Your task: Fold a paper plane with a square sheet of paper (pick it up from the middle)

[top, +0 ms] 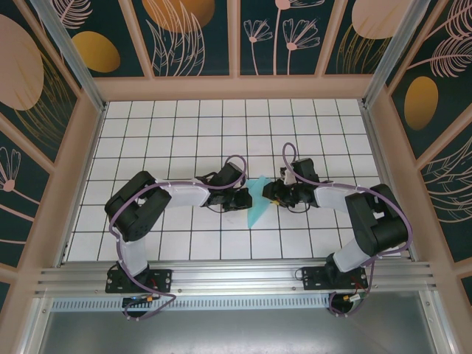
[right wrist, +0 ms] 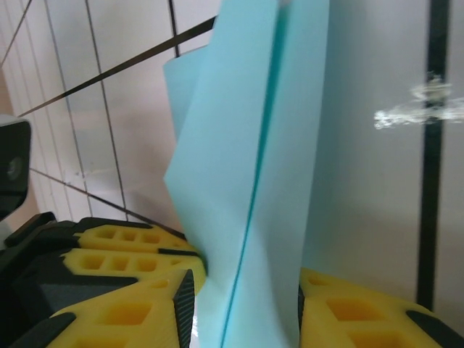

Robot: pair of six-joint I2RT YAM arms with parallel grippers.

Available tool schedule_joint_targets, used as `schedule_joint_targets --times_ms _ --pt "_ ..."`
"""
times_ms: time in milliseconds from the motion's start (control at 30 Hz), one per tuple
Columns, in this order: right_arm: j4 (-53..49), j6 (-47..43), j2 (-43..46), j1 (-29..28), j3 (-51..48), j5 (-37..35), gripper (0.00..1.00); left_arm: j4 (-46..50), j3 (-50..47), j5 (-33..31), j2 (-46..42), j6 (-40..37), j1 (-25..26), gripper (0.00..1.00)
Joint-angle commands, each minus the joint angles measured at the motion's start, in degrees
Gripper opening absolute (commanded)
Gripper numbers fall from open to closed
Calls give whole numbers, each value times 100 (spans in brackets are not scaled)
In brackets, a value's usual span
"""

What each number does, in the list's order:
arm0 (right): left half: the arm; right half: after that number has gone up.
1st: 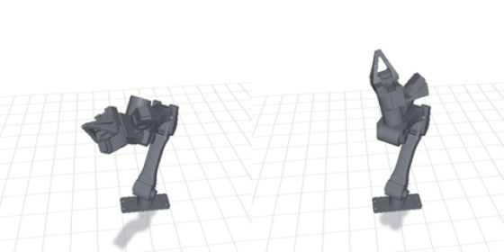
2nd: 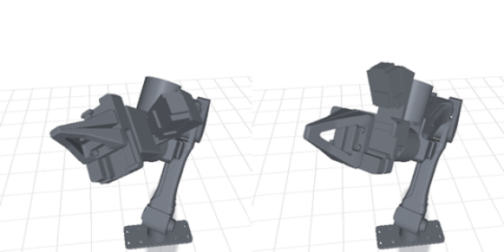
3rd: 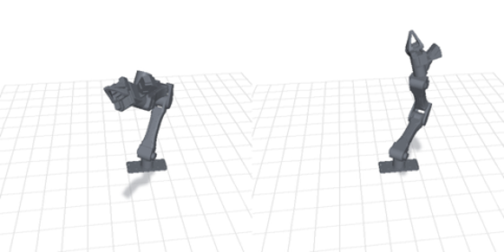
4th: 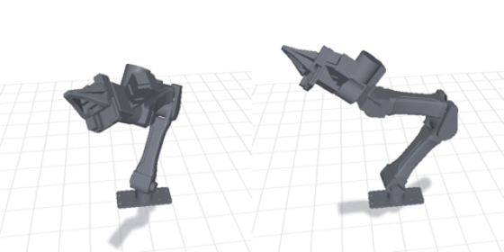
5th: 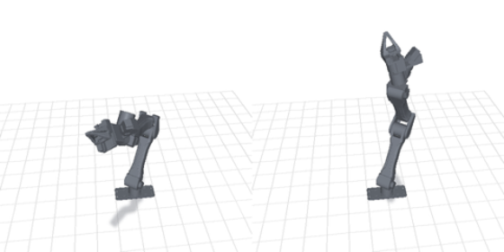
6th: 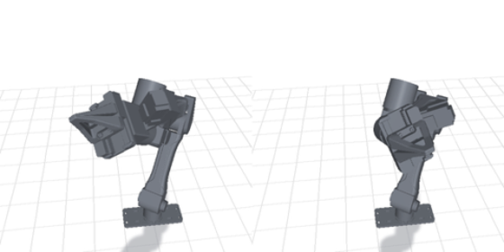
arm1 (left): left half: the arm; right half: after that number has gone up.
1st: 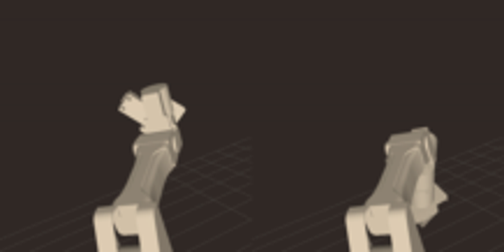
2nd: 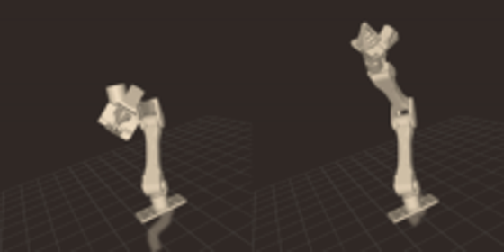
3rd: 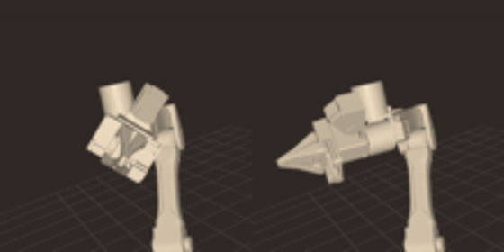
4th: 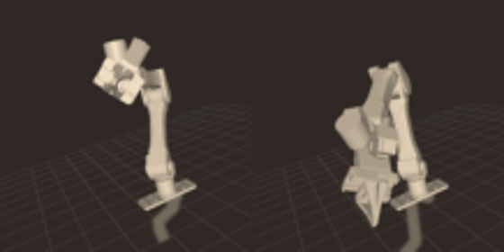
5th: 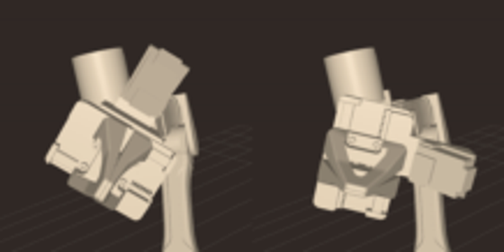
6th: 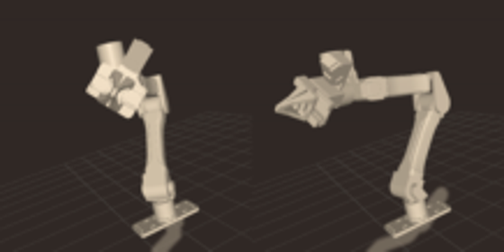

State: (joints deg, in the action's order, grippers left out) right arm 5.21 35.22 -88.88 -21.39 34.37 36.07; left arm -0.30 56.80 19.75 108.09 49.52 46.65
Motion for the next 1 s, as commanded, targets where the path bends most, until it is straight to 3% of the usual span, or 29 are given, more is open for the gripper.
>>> schedule_joint_targets --times_ms 0,200,433,967 --pt "270 138 179 -40 -109 286 41 0 82 93 150 -76 40 14" --pt "657 414 175 -126 -349 305 42 -96 0 82 84 -26 37 13" --pt "1304 624 58 -283 -441 73 36 -233 -74 64 -8 5 40 12" --pt "1427 631 -293 -401 -353 -107 29 -543 -410 64 -161 203 36 11"
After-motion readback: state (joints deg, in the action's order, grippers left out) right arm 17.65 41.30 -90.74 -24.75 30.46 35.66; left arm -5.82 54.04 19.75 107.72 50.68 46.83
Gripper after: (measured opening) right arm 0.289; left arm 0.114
